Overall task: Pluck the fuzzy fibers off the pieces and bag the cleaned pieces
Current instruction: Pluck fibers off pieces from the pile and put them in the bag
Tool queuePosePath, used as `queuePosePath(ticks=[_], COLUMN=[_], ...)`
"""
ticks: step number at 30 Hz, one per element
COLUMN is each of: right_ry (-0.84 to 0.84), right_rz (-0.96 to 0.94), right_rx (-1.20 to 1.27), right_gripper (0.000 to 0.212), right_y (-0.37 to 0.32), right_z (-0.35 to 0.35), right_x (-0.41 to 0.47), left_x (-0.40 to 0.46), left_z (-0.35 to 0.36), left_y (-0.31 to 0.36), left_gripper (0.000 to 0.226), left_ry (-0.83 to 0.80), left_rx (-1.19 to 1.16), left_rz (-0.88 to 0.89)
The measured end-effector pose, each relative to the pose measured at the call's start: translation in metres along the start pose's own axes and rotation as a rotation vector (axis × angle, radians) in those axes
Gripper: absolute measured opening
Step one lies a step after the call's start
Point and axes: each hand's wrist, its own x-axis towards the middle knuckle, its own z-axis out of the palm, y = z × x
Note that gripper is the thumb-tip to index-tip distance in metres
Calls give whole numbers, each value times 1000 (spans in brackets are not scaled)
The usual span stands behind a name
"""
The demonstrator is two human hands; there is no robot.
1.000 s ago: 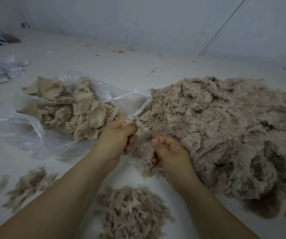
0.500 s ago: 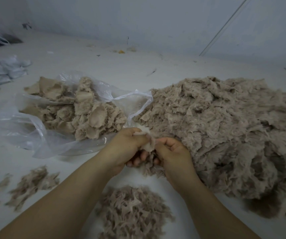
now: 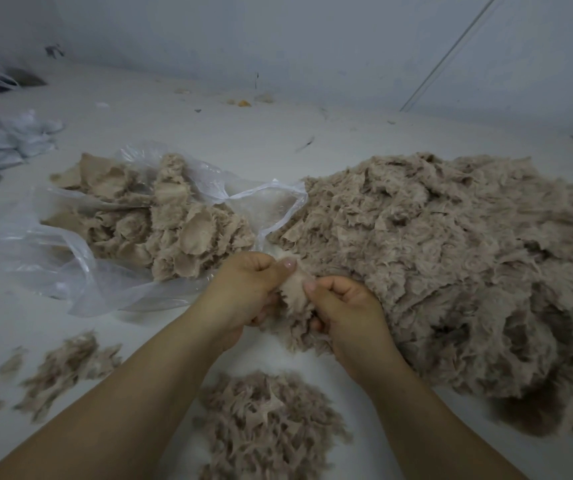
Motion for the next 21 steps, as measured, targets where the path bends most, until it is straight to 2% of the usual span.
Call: queuePosePath(ticks=[4,6,7,10,11,12,13,14,17,18,21], right_ry=[39,59,65,73,74,68,59,49,11,-3,-25], right_rz=[21,35,35,30,27,21,14,8,-5,-8,-15], right_rx=[54,94,99,86,82,76,71,69,70,75,91], right_gripper=[30,32,31,30,30,29,29,29,25,21,17], right_y=[2,3,3,4,4,5,5,5,5,5,5], right_z=[0,-1,-1,1,1,1,1,0,-1,-1,-3], right_x=[1,1,2,2,2,2,2,2,2,2,0], left_x=[7,4,2,-10,-14,-17,-18,-17,-4,0,3], left_z=[-14,-25,-34,-55,-58,-58,-55,-49,-29,-23,-8], left_y=[-7,-8,-6,9,13,15,15,16,8,6,3], left_gripper=[42,39,38,21,18,18,14,15,39,41,31], left_ry=[150,110,-12,-711,-869,-901,-821,-672,-125,-39,-68], left_rx=[-138,-116,-64,223,338,417,450,436,308,308,197], left_rz=[41,57,53,-35,-52,-58,-59,-60,-12,-1,-7])
